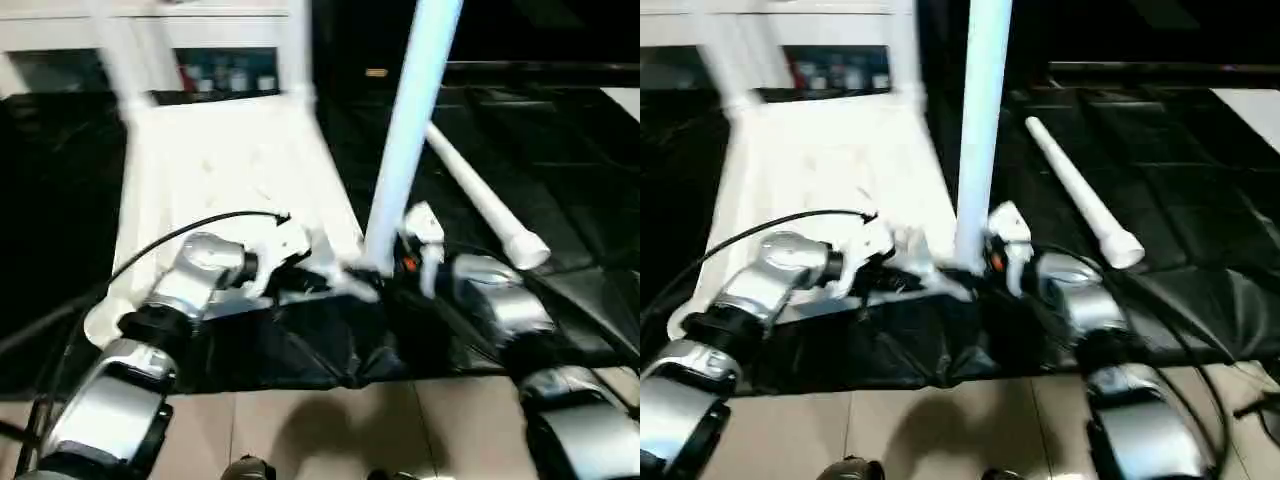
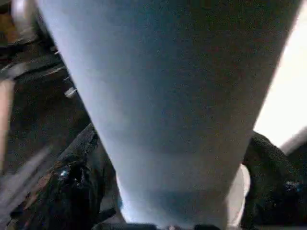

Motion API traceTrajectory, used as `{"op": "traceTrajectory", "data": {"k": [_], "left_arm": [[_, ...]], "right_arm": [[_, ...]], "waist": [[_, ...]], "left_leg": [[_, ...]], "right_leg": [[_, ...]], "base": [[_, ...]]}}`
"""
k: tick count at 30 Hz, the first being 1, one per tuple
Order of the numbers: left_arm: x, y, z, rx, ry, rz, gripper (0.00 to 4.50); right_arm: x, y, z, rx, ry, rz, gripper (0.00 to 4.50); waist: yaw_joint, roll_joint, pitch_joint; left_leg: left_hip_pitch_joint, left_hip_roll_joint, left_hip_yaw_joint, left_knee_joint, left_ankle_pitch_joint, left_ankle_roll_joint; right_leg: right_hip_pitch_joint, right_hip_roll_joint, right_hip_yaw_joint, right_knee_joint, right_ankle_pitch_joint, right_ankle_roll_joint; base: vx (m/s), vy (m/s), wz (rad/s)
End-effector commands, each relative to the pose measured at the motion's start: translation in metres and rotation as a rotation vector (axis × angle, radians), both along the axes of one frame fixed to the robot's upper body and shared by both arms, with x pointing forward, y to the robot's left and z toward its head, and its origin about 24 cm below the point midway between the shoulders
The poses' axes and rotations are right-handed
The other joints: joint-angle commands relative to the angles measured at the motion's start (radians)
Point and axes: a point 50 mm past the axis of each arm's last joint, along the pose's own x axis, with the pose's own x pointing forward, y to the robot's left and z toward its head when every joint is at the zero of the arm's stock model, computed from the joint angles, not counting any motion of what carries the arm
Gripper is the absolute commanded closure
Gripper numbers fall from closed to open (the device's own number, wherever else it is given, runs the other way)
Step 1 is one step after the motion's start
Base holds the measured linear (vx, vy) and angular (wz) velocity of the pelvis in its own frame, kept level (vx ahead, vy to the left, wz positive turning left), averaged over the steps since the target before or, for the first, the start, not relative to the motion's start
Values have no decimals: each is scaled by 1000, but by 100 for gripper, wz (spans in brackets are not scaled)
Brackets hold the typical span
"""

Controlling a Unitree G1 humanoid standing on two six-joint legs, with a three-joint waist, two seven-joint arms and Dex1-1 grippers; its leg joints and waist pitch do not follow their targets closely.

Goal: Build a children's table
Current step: Rotate leg to tighten

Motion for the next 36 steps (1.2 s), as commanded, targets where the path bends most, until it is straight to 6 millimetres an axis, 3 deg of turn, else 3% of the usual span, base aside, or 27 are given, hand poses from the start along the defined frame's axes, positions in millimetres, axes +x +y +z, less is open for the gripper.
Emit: {"op": "traceTrajectory", "data": {"k": [1,6,12,17,22,24,26,29,30,32,33,35,36], "left_arm": [[0,-12,12,-45,-39,-102,450],[-3,-10,10,-25,-11,-161,450],[-4,-7,8,-3,4,-192,450],[-2,-8,7,-19,6,-157,450],[15,-17,9,-69,-31,100,450],[21,-21,11,-85,-54,179,450],[25,-27,12,-83,-80,254,450],[28,-36,12,-93,-90,335,450],[29,-41,12,-113,-95,366,450],[27,-49,13,-138,-94,373,450],[25,-53,12,-142,-99,357,450],[23,-56,11,-143,-105,343,450],[22,-59,10,-143,-111,335,450]], "right_arm": [[-4,3,2,-14,10,77,105],[-10,-1,4,-35,38,158,150],[-17,-2,1,-52,77,207,169],[-19,1,-3,-37,89,181,172],[-2,10,-16,13,43,-191,173],[6,13,-22,1,30,-353,174],[14,17,-25,32,38,-524,174],[20,24,-30,40,59,-690,174],[22,29,-31,39,60,-726,174],[23,37,-31,42,64,-748,174],[24,42,-30,53,60,-750,174],[25,47,-28,62,50,-742,174],[26,51,-26,68,40,-741,139]], "waist": [[-3,8,-77],[-2,7,-77],[7,5,-83],[12,5,-84],[7,5,-78],[-9,6,-75],[-29,8,-73],[-47,5,-73],[-47,12,-75],[-48,9,-78],[-47,14,-80],[-49,13,-81],[-50,17,-83]], "left_leg": [[37,59,-16,-66,-248,59],[38,59,-18,-69,-279,22],[34,57,-17,-64,-222,37],[33,58,-18,-63,-215,36],[33,56,-22,-68,-264,1],[31,51,-31,-73,-309,-36],[28,50,-36,-76,-331,-47],[27,44,-34,-73,-328,-36],[30,44,-32,-71,-318,-29],[29,42,-28,-69,-292,-14],[29,42,-25,-67,-258,4],[27,42,-25,-67,-249,10],[25,42,-25,-65,-225,23]], "right_leg": [[52,-67,52,-52,-201,-256],[54,-69,53,-54,-234,-240],[59,-70,53,-45,-170,-247],[60,-72,52,-44,-178,-244],[57,-76,52,-54,-278,-218],[58,-81,49,-64,-376,-186],[59,-81,48,-69,-405,-174],[61,-76,48,-72,-392,-177],[58,-76,49,-73,-377,-180],[61,-71,50,-69,-322,-195],[63,-69,50,-63,-261,-209],[64,-68,51,-61,-242,-213],[67,-67,49,-55,-197,-226]], "base": [[0,0,0],[0,0,0],[0,0,0],[0,0,0],[0,0,0],[0,0,0],[0,0,0],[0,0,0],[0,0,0],[0,0,0],[0,0,0],[0,0,0],[0,0,0]]}}
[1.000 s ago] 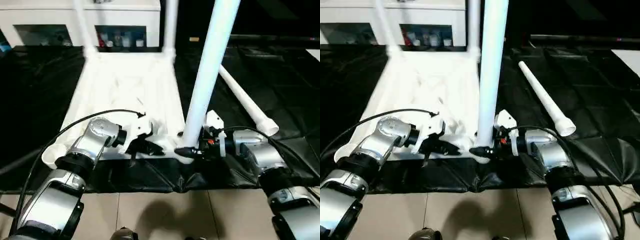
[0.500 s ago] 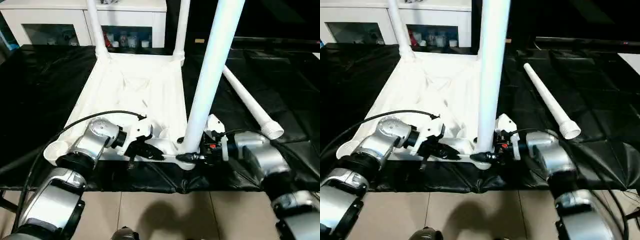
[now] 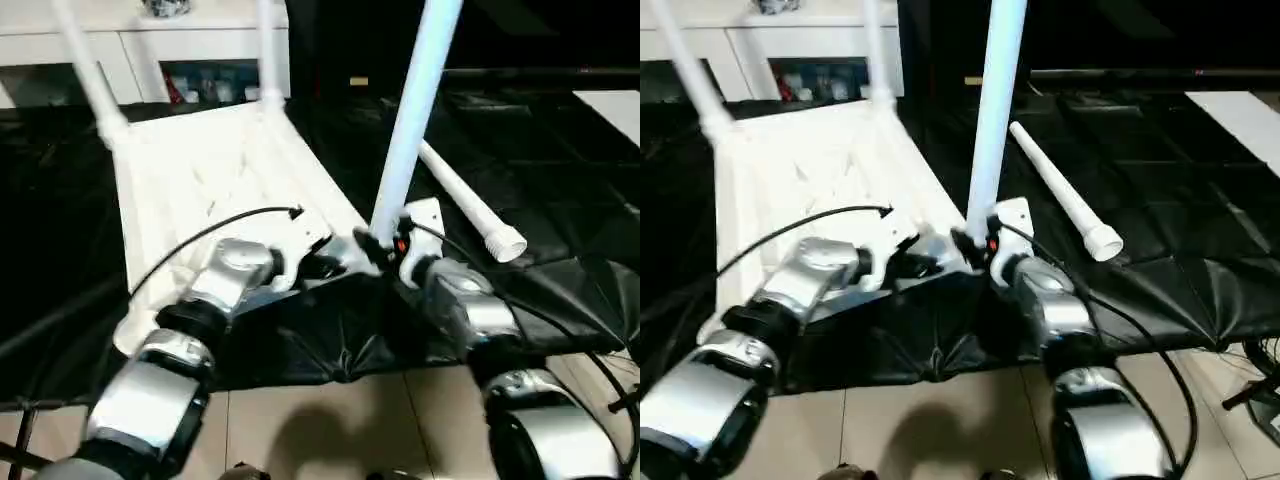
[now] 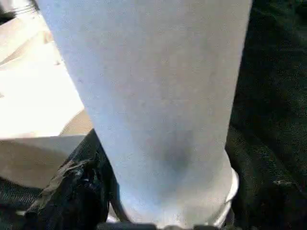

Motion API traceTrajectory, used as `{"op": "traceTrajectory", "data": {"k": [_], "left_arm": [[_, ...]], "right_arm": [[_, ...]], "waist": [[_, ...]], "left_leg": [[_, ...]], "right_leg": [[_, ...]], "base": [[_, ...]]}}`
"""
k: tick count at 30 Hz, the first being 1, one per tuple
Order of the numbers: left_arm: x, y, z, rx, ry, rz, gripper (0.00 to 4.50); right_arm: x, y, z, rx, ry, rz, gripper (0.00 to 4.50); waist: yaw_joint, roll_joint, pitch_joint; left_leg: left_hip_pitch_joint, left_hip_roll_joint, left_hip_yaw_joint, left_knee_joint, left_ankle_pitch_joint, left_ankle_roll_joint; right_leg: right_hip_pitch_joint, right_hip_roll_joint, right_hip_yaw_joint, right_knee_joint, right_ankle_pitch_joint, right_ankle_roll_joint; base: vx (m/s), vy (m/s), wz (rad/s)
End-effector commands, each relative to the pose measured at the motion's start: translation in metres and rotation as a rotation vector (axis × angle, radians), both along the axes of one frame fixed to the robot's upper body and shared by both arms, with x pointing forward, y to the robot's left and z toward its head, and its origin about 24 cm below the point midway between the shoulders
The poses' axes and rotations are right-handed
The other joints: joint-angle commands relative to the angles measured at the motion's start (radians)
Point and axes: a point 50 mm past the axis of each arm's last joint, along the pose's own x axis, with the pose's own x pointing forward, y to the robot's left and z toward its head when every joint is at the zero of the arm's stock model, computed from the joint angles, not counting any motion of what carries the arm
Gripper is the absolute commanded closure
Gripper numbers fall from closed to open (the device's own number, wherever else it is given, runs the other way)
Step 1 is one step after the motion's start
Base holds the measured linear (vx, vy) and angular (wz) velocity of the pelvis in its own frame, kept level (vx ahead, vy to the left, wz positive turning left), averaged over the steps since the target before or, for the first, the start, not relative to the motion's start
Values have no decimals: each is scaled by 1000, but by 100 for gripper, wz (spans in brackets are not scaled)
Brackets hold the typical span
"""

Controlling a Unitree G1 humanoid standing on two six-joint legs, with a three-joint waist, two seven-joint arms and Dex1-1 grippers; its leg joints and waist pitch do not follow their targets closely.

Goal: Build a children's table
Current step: Rotate leg to tighten

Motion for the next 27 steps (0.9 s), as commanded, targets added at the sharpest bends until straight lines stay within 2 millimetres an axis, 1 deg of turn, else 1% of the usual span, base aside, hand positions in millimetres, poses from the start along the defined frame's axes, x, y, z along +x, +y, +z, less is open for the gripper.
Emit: {"op": "traceTrajectory", "data": {"k": [1,2,4,6,7,8,9,10,11,12,13,14,15,16,17,18,19,20,21,22,23,24,25,26,27], "left_arm": [[-1,-25,17,-86,-85,-80,450],[-1,-25,17,-85,-85,-81,450],[-3,-25,15,-66,-96,-107,450],[-4,-24,15,-59,-98,-114,450],[-4,-24,15,-58,-98,-115,450],[-4,-21,14,-52,-98,-123,450],[-6,-18,13,-50,-98,-147,450],[-7,-15,13,-48,-98,-163,450],[-7,-15,13,-48,-98,-164,450],[-9,-12,13,-54,-96,-192,450],[-13,-6,13,-64,-82,-266,450],[-14,-6,13,-64,-81,-268,450],[-16,-3,13,-67,-71,-310,450],[-17,-2,13,-67,-68,-317,450],[-19,3,12,-68,-54,-350,450],[-19,3,12,-68,-54,-350,450],[-21,7,12,-69,-39,-379,450],[-21,7,12,-69,-39,-379,450],[-23,13,13,-74,-18,-412,450],[-23,15,13,-76,-12,-423,450],[-24,17,14,-80,-2,-439,450],[-24,17,14,-80,-1,-440,450],[-25,19,14,-79,10,-461,450],[-26,20,14,-68,18,-483,450],[-27,22,13,-57,29,-511,450]], "right_arm": [[-5,23,-11,-6,48,49,139],[-5,23,-10,-5,47,49,139],[-3,25,-7,9,32,49,99],[-2,25,-6,16,26,54,94],[-2,25,-5,15,23,57,83],[-1,23,-3,7,8,70,68],[-2,20,-1,0,-12,114,57],[-2,19,1,-4,-25,144,57],[-2,19,1,-4,-26,145,57],[-3,17,2,-8,-40,199,57],[-8,12,4,-14,-54,321,57],[-9,12,4,-15,-54,324,57],[-12,10,4,-20,-58,388,57],[-13,9,4,-22,-58,407,57],[-18,5,4,-31,-58,492,57],[-18,5,4,-31,-58,492,57],[-24,2,4,-42,-59,577,57],[-24,2,4,-42,-59,577,57],[-33,-3,4,-52,-47,708,57],[-36,-4,4,-55,-39,746,57],[-40,-6,4,-59,-26,801,57],[-40,-6,4,-59,-25,805,57],[-44,-9,4,-75,-12,860,57],[-47,-12,3,-86,15,910,57],[-50,-15,2,-103,37,954,72]], "waist": [[2,6,-80],[0,7,-80],[-3,9,-78],[-3,10,-78],[-4,9,-78],[-4,2,-78],[1,-5,-79],[1,0,-77],[1,0,-77],[5,-5,-76],[7,-2,-76],[11,-3,-75],[17,-1,-78],[20,-1,-78],[25,-2,-78],[25,-2,-78],[31,-16,-76],[33,-12,-76],[33,-3,-73],[38,-6,-73],[43,1,-74],[44,-1,-74],[45,0,-73],[46,3,-74],[49,0,-73]], "left_leg": [[11,39,-22,-64,-220,38],[13,38,-21,-64,-221,42],[14,39,-21,-64,-238,43],[15,40,-21,-65,-247,41],[14,41,-22,-65,-246,40],[14,41,-21,-65,-244,43],[13,41,-22,-64,-232,52],[13,43,-19,-64,-224,57],[13,43,-20,-64,-226,58],[12,43,-19,-64,-225,63],[11,45,-18,-64,-219,65],[12,45,-18,-63,-221,68],[12,47,-16,-62,-210,76],[11,48,-16,-61,-205,78],[11,48,-16,-60,-205,84],[11,49,-16,-62,-203,83],[12,48,-15,-60,-207,85],[14,50,-15,-61,-209,82],[15,51,-16,-64,-226,75],[19,50,-15,-64,-238,73],[24,54,-15,-64,-248,66],[23,54,-15,-65,-250,65],[21,53,-16,-66,-257,56],[22,52,-16,-66,-261,54],[23,53,-17,-66,-269,51]], "right_leg": [[57,-66,50,-58,-181,-236],[58,-66,49,-58,-181,-240],[57,-66,49,-62,-208,-240],[56,-67,50,-64,-223,-238],[57,-66,50,-62,-217,-239],[57,-66,50,-62,-216,-239],[60,-70,50,-58,-218,-242],[57,-69,51,-60,-220,-239],[57,-69,51,-59,-223,-238],[59,-69,49,-59,-232,-235],[57,-68,50,-59,-233,-233],[60,-67,49,-60,-235,-230],[58,-67,50,-55,-219,-233],[57,-68,50,-54,-212,-234],[58,-68,50,-52,-206,-236],[57,-67,50,-52,-203,-237],[57,-69,50,-52,-223,-235],[54,-72,52,-53,-239,-231],[50,-68,51,-60,-266,-224],[50,-66,52,-61,-273,-219],[45,-69,55,-60,-271,-226],[46,-69,54,-62,-270,-226],[48,-67,53,-61,-274,-224],[47,-67,54,-60,-272,-226],[48,-68,54,-62,-278,-226]], "base": [[0,0,0],[0,0,0],[0,0,0],[0,0,0],[0,0,0],[0,0,0],[0,0,0],[0,0,0],[0,0,0],[0,0,0],[0,0,0],[0,0,0],[0,0,0],[0,0,0],[0,0,0],[0,0,0],[0,0,0],[0,0,0],[0,0,0],[0,0,0],[0,0,0],[0,0,0],[0,0,0],[0,0,0],[0,0,0]]}}
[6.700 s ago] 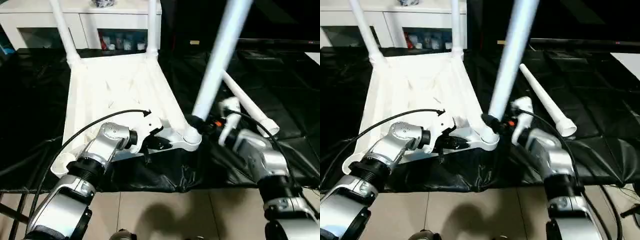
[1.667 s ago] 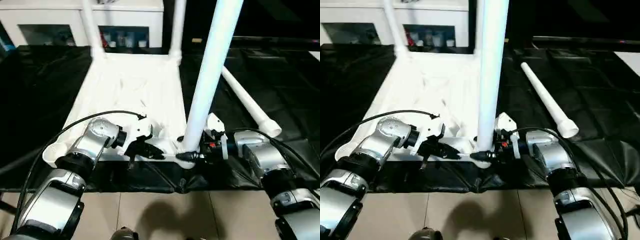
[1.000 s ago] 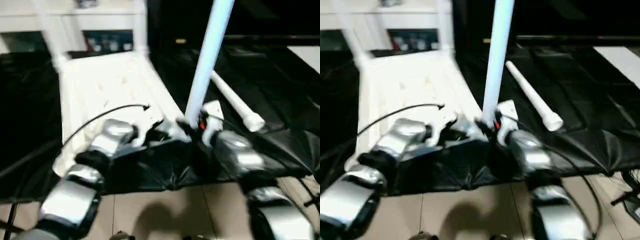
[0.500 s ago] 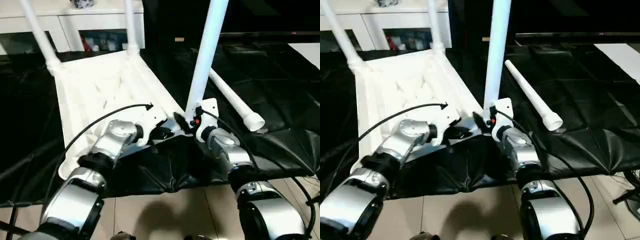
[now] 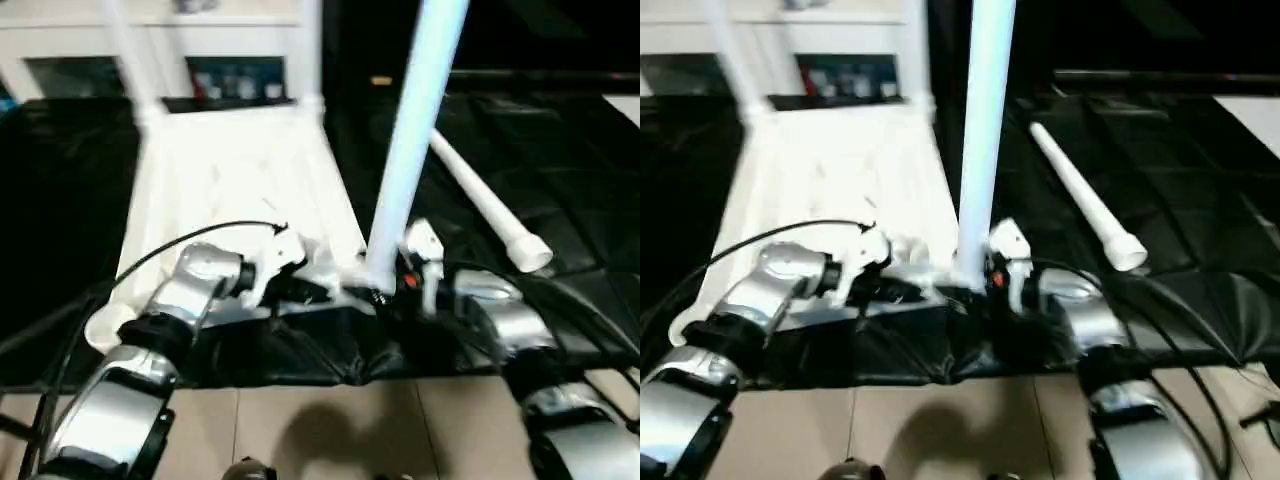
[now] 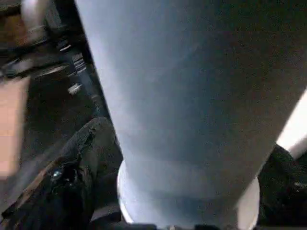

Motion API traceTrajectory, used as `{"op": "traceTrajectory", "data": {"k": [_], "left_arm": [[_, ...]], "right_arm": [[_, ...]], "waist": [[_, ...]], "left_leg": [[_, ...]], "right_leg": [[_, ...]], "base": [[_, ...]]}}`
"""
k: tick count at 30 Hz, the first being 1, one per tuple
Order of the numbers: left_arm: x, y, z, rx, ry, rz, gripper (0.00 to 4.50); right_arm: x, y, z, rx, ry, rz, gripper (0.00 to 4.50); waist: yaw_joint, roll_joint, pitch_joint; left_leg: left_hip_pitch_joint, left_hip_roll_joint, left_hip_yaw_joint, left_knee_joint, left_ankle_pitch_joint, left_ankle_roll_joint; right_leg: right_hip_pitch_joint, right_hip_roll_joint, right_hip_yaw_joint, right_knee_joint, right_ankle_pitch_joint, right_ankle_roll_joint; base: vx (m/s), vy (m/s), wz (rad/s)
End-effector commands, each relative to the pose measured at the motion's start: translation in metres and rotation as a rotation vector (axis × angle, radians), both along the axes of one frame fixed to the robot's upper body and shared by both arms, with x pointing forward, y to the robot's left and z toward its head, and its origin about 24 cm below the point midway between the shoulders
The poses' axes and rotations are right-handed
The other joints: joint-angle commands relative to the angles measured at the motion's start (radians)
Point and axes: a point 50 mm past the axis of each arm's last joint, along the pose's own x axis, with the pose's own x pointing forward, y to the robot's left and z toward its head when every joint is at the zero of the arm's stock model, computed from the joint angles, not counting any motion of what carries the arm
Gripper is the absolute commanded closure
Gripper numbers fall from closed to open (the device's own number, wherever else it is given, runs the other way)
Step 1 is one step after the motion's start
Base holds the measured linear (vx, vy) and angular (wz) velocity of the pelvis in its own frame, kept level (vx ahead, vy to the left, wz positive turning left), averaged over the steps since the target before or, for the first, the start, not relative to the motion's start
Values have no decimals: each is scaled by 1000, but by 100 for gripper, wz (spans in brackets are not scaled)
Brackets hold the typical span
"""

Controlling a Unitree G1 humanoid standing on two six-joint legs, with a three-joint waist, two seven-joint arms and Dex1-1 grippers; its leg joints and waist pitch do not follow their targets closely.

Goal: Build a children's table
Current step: Rotate leg to tighten

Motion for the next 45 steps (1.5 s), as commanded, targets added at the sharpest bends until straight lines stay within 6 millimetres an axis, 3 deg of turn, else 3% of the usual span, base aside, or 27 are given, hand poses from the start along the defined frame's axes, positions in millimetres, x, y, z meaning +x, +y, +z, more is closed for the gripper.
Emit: {"op": "traceTrajectory", "data": {"k": [1,2,3,8,17,18,20,23,24,26,29,30,31,32,34,35,38,40,41,45], "left_arm": [[-1,-16,13,-53,-41,-119,450],[-1,-16,13,-53,-41,-119,450],[-2,-15,13,-49,-36,-135,450],[-3,-13,13,-29,-18,-178,450],[-3,-11,12,-29,-13,-164,450],[1,-12,12,-35,-25,-105,450],[9,-17,13,-39,-55,18,450],[17,-27,15,-61,-70,135,450],[18,-33,16,-73,-79,167,450],[20,-40,17,-86,-87,205,450],[22,-49,17,-106,-82,246,450],[21,-63,16,-127,-82,278,450],[20,-68,16,-134,-81,288,450],[19,-72,14,-140,-80,292,450],[17,-75,13,-148,-73,296,450],[17,-76,13,-149,-73,297,450],[15,-75,10,-129,-82,279,450],[15,-71,9,-119,-89,273,450],[15,-69,9,-115,-91,266,450],[13,-61,8,-108,-90,225,450]], "right_arm": [[-9,9,-2,-30,36,151,72],[-9,9,-2,-30,36,151,72],[-10,7,-2,-41,46,173,99],[-11,4,-1,-81,71,230,128],[-14,8,-3,-71,88,243,169],[-13,11,-5,-42,81,182,169],[-7,15,-8,-11,46,27,169],[6,18,-16,-27,14,-237,171],[9,19,-20,-39,10,-330,171],[12,21,-24,-50,9,-430,172],[14,26,-28,-35,27,-542,172],[16,35,-34,-34,39,-671,172],[16,40,-36,-35,41,-703,172],[16,45,-35,-35,24,-707,172],[17,50,-33,-25,-14,-715,172],[17,50,-32,-24,-15,-715,138],[19,52,-28,20,-23,-722,103],[20,48,-24,34,-34,-696,94],[21,45,-23,36,-40,-686,85],[22,32,-18,43,-67,-628,58]], "waist": [[-2,-1,-76],[0,-1,-76],[2,-2,-77],[9,7,-80],[11,1,-80],[10,-3,-80],[10,0,-77],[3,0,-74],[-5,2,-71],[-24,-1,-72],[-37,-1,-72],[-37,1,-74],[-40,2,-74],[-43,2,-75],[-44,10,-77],[-45,8,-78],[-46,10,-78],[-45,11,-78],[-45,5,-78],[-40,7,-80]], "left_leg": [[26,52,-18,-70,-273,49],[25,53,-19,-70,-270,47],[23,53,-20,-70,-261,45],[26,53,-22,-70,-260,37],[24,53,-23,-70,-259,34],[23,53,-22,-70,-254,37],[23,54,-23,-72,-253,25],[27,51,-28,-77,-301,-6],[27,50,-31,-80,-313,-21],[23,45,-35,-82,-332,-34],[25,40,-32,-76,-326,-13],[19,37,-31,-75,-300,1],[21,40,-28,-76,-293,0],[21,38,-30,-75,-285,-1],[23,36,-26,-72,-280,12],[23,36,-25,-72,-278,16],[21,35,-25,-72,-280,31],[21,38,-25,-73,-278,36],[21,38,-24,-74,-276,38],[19,38,-22,-71,-254,54]], "right_leg": [[46,-69,53,-63,-283,-227],[47,-71,53,-62,-282,-227],[49,-71,53,-61,-278,-226],[48,-69,51,-58,-255,-232],[50,-71,51,-58,-261,-230],[50,-71,51,-57,-257,-230],[47,-73,52,-58,-273,-222],[48,-78,50,-72,-390,-186],[44,-77,51,-72,-396,-185],[50,-75,47,-74,-417,-173],[47,-75,49,-82,-415,-171],[52,-73,49,-80,-392,-171],[46,-73,52,-80,-379,-175],[49,-71,49,-78,-366,-179],[47,-67,50,-77,-334,-188],[48,-66,50,-77,-324,-189],[51,-65,49,-77,-314,-192],[52,-65,49,-75,-306,-196],[52,-64,49,-75,-303,-196],[55,-65,49,-72,-277,-204]], "base": [[0,0,0],[0,0,0],[0,0,0],[0,0,0],[0,0,0],[0,0,0],[0,0,0],[0,0,0],[0,0,0],[0,0,0],[0,0,0],[0,0,0],[0,0,0],[0,0,0],[0,0,0],[0,0,0],[0,0,0],[0,0,0],[0,0,0],[0,0,0]]}}
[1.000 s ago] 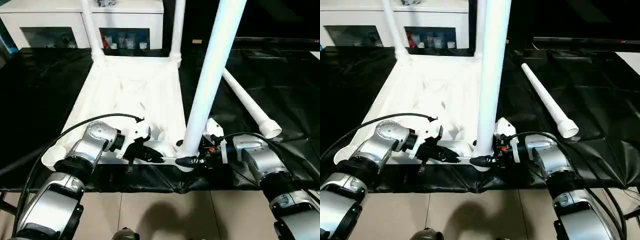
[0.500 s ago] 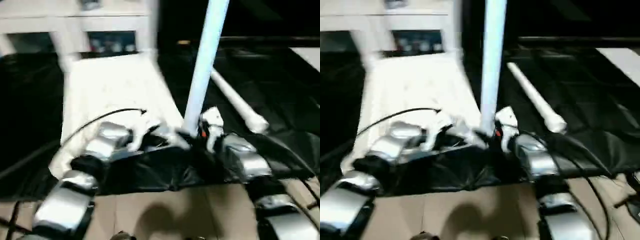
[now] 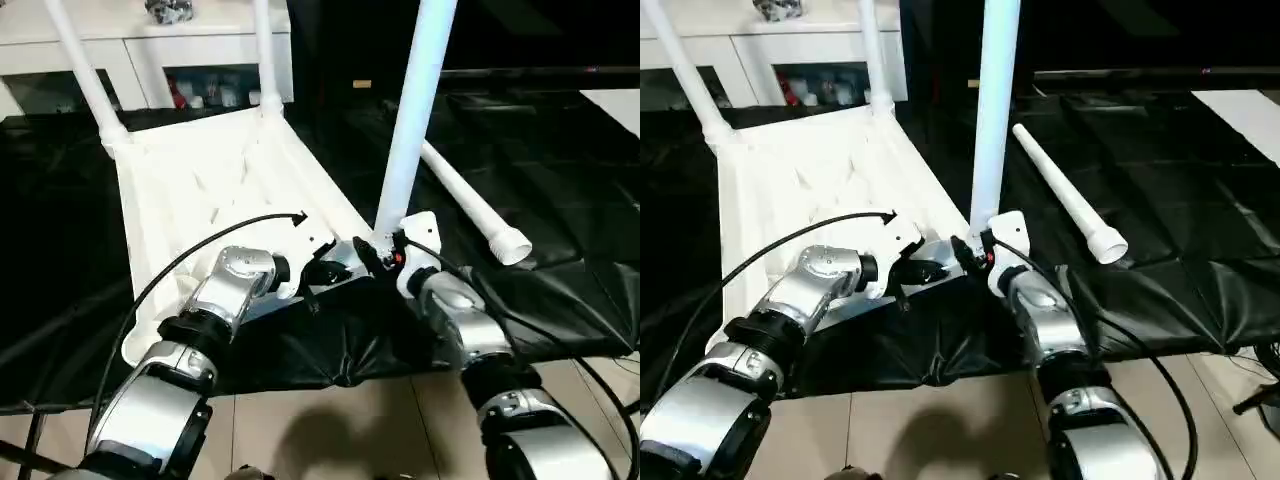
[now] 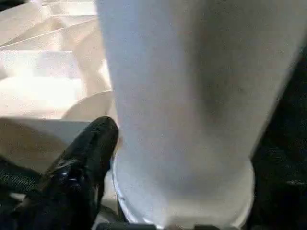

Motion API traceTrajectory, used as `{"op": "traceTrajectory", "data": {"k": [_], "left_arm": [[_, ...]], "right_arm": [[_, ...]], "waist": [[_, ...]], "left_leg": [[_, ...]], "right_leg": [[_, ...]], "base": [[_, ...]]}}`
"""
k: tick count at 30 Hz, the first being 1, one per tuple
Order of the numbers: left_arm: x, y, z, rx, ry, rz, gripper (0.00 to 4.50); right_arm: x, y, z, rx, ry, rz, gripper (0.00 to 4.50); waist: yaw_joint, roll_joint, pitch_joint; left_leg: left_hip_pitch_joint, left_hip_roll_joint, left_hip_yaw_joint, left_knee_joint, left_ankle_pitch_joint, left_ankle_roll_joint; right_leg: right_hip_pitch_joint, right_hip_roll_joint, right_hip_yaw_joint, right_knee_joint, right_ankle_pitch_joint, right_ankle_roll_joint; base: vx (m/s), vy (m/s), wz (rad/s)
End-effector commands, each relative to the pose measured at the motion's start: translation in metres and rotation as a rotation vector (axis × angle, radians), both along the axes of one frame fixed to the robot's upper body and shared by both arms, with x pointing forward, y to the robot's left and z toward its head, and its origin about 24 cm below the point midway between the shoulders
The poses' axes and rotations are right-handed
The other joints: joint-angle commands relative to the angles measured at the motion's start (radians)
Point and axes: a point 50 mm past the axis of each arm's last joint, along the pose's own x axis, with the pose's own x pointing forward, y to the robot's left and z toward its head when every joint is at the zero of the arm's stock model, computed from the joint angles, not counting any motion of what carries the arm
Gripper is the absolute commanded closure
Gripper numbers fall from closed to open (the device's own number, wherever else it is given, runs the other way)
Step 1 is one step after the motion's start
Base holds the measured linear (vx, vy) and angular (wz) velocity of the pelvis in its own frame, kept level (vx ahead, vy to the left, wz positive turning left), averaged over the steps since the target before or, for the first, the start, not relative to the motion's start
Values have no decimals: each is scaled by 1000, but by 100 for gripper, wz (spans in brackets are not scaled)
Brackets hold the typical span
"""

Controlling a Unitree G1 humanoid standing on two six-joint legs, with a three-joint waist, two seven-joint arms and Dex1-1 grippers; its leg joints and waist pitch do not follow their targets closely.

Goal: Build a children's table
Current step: Rotate leg to tighten

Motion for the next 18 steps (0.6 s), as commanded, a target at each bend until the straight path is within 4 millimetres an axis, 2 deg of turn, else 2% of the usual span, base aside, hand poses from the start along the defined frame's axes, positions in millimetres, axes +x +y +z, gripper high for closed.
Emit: {"op": "traceTrajectory", "data": {"k": [1,2,3,4,6,9,11,14,15,18], "left_arm": [[-5,-17,13,-86,-56,-124,450],[-6,-15,13,-85,-55,-140,450],[-9,-8,14,-89,-46,-211,450],[-11,-3,14,-88,-38,-253,450],[-12,0,14,-78,-37,-268,450],[-13,7,15,-63,-23,-320,450],[-13,8,15,-65,-18,-329,450],[-14,10,16,-63,-6,-363,450],[-15,11,17,-54,1,-393,450],[-15,13,17,-45,7,-423,450]], "right_arm": [[-5,11,-3,5,21,125,58],[-5,9,-1,7,19,150,58],[-11,1,2,-2,19,309,58],[-18,-2,3,-18,29,434,58],[-21,-4,3,-22,39,489,58],[-30,-12,4,-67,63,648,58],[-32,-14,4,-73,71,680,58],[-35,-16,7,-75,93,759,58],[-36,-17,9,-77,107,818,74],[-37,-18,10,-104,117,866,84]], "waist": [[1,-5,-71],[4,-5,-73],[9,-7,-72],[9,-7,-72],[14,-5,-73],[21,-7,-71],[25,-6,-69],[29,-6,-70],[30,-5,-71],[32,-7,-72]], "left_leg": [[11,41,-20,-63,-245,59],[13,41,-20,-63,-244,62],[7,42,-18,-60,-235,80],[7,42,-17,-59,-234,87],[10,48,-17,-59,-224,97],[14,49,-17,-61,-245,84],[17,50,-17,-61,-264,74],[16,51,-19,-62,-265,66],[17,52,-18,-61,-260,67],[13,51,-19,-61,-245,72]], "right_leg": [[53,-65,50,-69,-268,-210],[53,-66,49,-69,-263,-212],[58,-63,47,-65,-241,-218],[58,-61,46,-64,-237,-219],[54,-64,49,-60,-212,-229],[51,-65,48,-64,-258,-228],[48,-65,49,-68,-288,-225],[48,-67,50,-65,-288,-227],[47,-67,50,-64,-270,-232],[49,-68,50,-60,-252,-235]], "base": [[0,0,0],[0,0,0],[0,0,0],[0,0,0],[0,0,0],[0,0,0],[0,0,0],[0,0,0],[0,0,0],[0,0,0]]}}
